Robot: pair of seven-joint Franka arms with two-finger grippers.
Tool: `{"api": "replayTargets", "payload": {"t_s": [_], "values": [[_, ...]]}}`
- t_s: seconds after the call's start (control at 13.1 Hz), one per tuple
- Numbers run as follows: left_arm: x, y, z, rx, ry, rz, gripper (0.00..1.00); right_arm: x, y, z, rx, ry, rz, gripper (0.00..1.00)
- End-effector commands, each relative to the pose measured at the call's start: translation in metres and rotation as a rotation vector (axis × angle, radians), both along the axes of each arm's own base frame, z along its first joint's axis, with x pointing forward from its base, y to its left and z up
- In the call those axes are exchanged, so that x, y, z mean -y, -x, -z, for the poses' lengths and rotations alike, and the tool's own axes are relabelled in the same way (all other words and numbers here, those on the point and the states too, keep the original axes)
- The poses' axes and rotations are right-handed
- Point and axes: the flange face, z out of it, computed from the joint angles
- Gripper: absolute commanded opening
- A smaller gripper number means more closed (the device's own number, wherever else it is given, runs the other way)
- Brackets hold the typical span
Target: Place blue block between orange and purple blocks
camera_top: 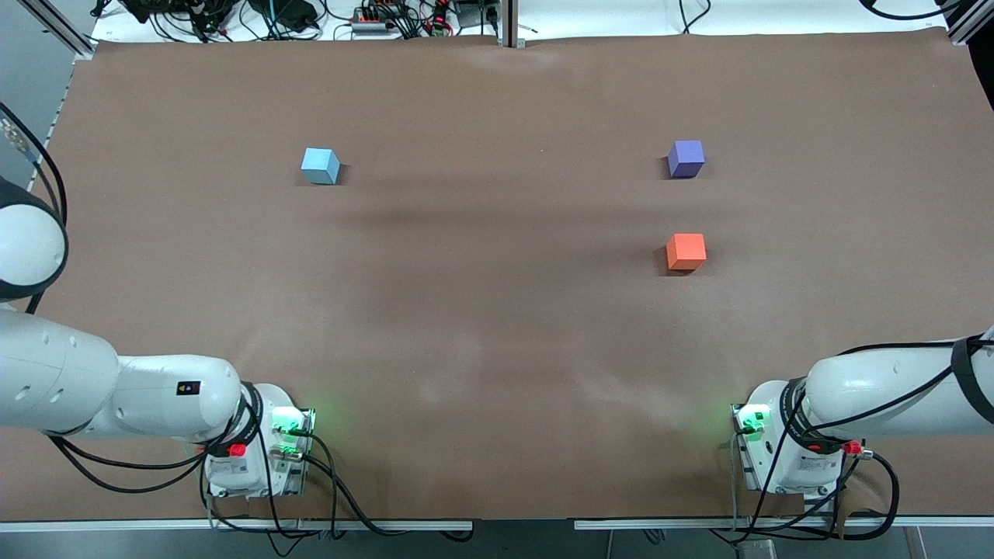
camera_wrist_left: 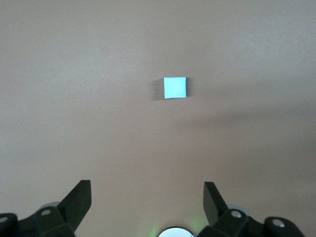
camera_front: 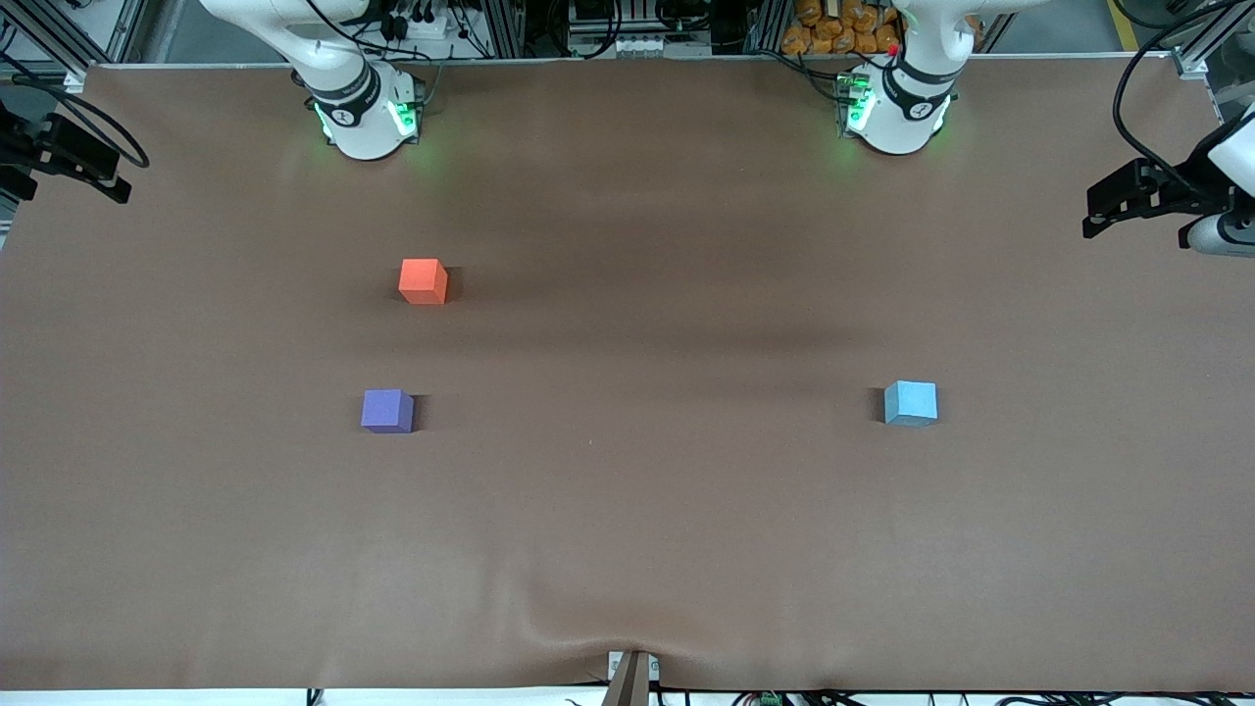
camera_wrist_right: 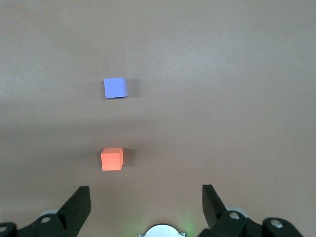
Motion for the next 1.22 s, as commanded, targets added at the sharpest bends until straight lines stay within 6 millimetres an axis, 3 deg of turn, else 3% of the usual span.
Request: {"api": "replayTargets", "payload": {"t_s": [0.0, 0.23, 0.38, 0.69, 1.15], "values": [[-0.008, 0.002, -0.005, 0.006, -0.005, 0.008, 1.00, -0.001, 0.001, -0.003, 0.007, -0.030, 0.002, 1.00], [-0.005, -0.001, -0.004, 0.007, -0.007, -0.003, 1.00, 0.000, 0.002, -0.003, 0.002, -0.031, 0.005, 1.00], [0.000, -0.015, 0.022, -0.040, -0.010, -0.023, 1.00, -0.001, 0.002, -0.003, 0.001, -0.031, 0.003, 1.00], [-0.004, -0.059, 0.126, -0.110, -0.025, -0.043, 1.00, 0.001, 0.001, -0.002, 0.001, -0.036, 0.009, 1.00], [0.001, -0.054, 0.285, -0.072, -0.014, -0.053, 1.00, 0.004, 0.001, 0.000, -0.005, -0.038, 0.016, 1.00]]}}
